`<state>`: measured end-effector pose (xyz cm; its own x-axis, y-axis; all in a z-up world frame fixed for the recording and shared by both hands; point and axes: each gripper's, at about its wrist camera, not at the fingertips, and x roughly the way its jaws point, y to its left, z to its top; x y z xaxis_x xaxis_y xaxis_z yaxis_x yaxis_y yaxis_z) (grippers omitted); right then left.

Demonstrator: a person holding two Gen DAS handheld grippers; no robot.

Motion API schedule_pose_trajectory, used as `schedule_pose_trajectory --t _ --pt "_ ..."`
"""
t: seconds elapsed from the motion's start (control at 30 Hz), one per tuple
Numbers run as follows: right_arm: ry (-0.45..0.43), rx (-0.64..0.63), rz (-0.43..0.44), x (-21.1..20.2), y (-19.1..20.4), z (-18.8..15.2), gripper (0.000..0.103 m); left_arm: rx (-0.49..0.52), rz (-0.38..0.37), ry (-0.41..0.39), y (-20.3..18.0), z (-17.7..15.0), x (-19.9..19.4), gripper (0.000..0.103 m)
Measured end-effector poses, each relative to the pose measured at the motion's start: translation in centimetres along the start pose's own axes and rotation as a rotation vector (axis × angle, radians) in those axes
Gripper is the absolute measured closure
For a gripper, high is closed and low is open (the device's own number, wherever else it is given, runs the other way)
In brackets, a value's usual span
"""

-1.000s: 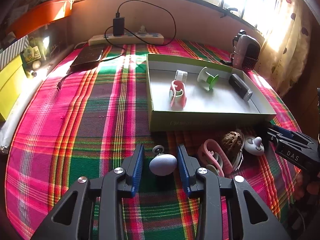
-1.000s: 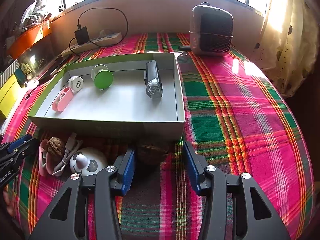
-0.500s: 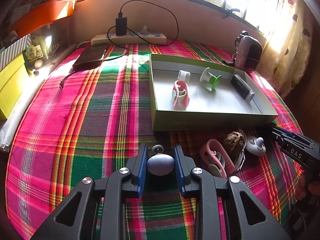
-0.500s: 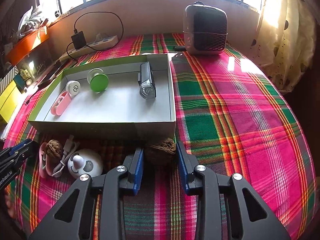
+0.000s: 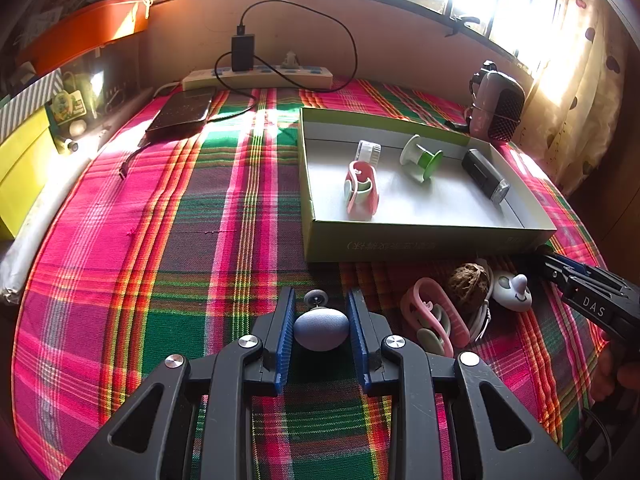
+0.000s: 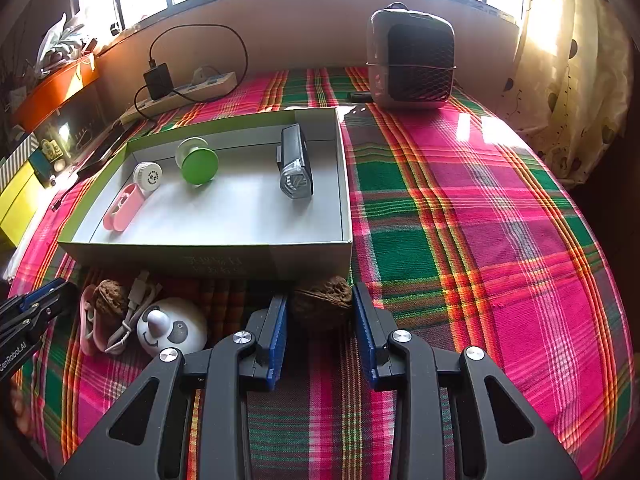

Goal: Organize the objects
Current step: 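Grasp the white egg-shaped item with the left tool while the right tool grasps the walnut, then carry the egg and walnut into the box and open both tools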

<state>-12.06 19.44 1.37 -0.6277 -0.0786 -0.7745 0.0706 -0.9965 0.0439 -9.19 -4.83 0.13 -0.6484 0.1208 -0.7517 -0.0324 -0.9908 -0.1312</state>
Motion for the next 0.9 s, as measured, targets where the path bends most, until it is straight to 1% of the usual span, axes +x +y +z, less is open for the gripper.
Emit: schedule_pose_trajectory --t 0.3,0.5,0.7,0.9 --pt "-0.006 -0.001 0.004 -0.5 -0.2 -0.3 0.071 0.01 0.007 -0.003 -0.1 -0.2 -0.3 0.079" --pt "-0.023 -0.018 0.013 -1.2 -0.1 -0.7 0.071 0.02 0.017 -0.029 -0.6 0.1 -1.3 0.079" --pt "-0.054 -0.026 0.037 -2.4 0.0 -0.4 0.071 0.027 -0.003 -0.059 -1.4 0.9 -2.6 0.079" --pt "-0.083 -0.042 0.066 -3.5 0.3 0.6 0.071 0.044 -0.021 -0.077 -2.4 2.1 -3.1 0.079"
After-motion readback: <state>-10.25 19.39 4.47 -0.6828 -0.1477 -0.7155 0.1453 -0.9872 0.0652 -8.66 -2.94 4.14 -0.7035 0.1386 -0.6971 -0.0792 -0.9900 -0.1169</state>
